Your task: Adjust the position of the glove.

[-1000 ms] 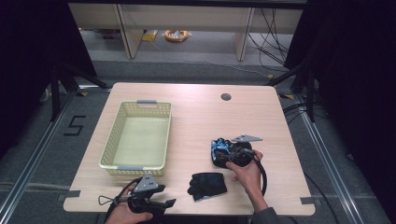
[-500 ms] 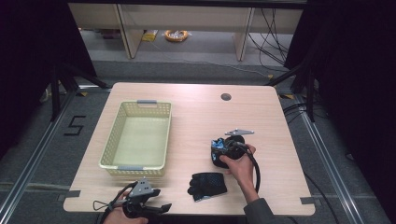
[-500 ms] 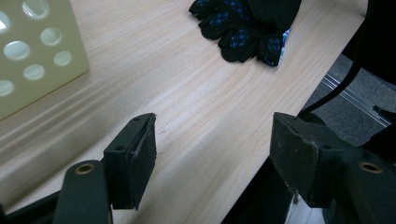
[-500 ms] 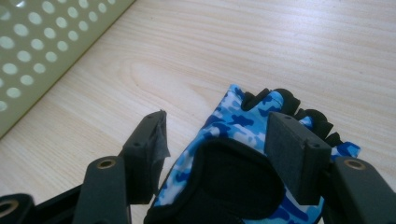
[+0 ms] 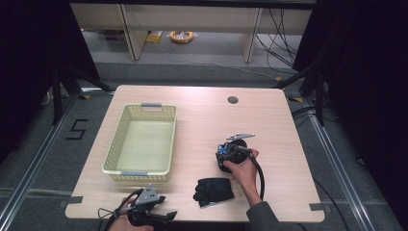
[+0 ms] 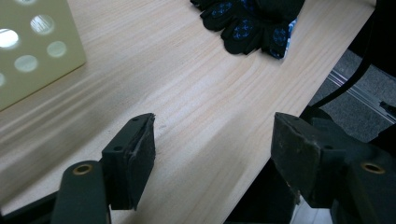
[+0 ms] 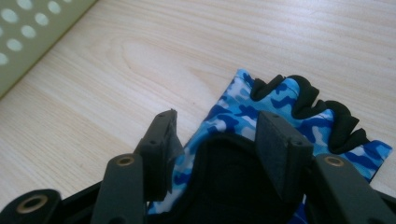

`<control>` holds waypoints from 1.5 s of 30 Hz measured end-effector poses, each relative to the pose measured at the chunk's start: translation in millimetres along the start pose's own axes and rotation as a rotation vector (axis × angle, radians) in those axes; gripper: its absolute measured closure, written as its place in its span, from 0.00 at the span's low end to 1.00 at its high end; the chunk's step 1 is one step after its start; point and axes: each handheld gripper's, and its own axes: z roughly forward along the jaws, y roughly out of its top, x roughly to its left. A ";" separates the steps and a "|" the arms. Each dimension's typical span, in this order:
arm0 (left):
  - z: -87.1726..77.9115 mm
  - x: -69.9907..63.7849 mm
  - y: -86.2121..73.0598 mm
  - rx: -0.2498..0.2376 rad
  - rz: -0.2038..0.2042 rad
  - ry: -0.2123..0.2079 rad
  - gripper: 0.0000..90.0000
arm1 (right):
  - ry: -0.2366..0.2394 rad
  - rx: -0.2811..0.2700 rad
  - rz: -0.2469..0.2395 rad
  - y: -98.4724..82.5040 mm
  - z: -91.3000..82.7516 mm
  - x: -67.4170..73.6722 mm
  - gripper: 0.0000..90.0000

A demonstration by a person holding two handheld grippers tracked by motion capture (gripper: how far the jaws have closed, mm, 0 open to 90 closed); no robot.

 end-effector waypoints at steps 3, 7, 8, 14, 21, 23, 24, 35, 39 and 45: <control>-1.1 0.3 0.6 -0.008 0.016 -0.006 0.34 | -0.018 -0.011 -0.019 -0.9 4.2 -0.8 0.57; -1.3 -0.2 1.0 -0.013 0.012 -0.007 0.34 | -0.011 0.007 0.018 -2.2 2.6 0.6 0.61; -1.0 -1.2 0.7 -0.012 -0.006 -0.010 0.34 | -0.011 -0.011 0.009 -2.7 4.0 1.7 0.60; -2.2 -0.4 1.2 -0.023 0.011 -0.012 0.34 | 0.011 0.011 -0.021 -2.8 -3.5 14.1 0.64; -3.5 0.8 1.6 -0.004 0.032 -0.002 0.34 | 0.016 0.038 -0.093 -8.7 2.6 8.5 0.91; -2.8 -0.5 1.6 -0.026 0.013 -0.009 0.34 | 0.053 0.009 -0.100 -11.1 3.4 2.4 0.96; -3.0 -0.3 1.6 -0.027 0.013 -0.009 0.34 | 0.059 -0.022 -0.124 -12.3 5.5 -1.1 0.96; -5.5 3.5 2.8 -0.006 0.028 -0.008 0.34 | 0.129 -0.082 -0.174 -4.1 -27.6 -7.3 0.97; -4.6 4.4 2.6 -0.005 0.029 0.002 0.34 | 0.160 -0.157 -0.206 -2.0 -48.1 -9.3 0.97; -3.7 4.8 2.6 -0.026 -0.010 0.011 0.34 | 0.219 -0.172 -0.272 -8.7 -77.8 6.8 0.97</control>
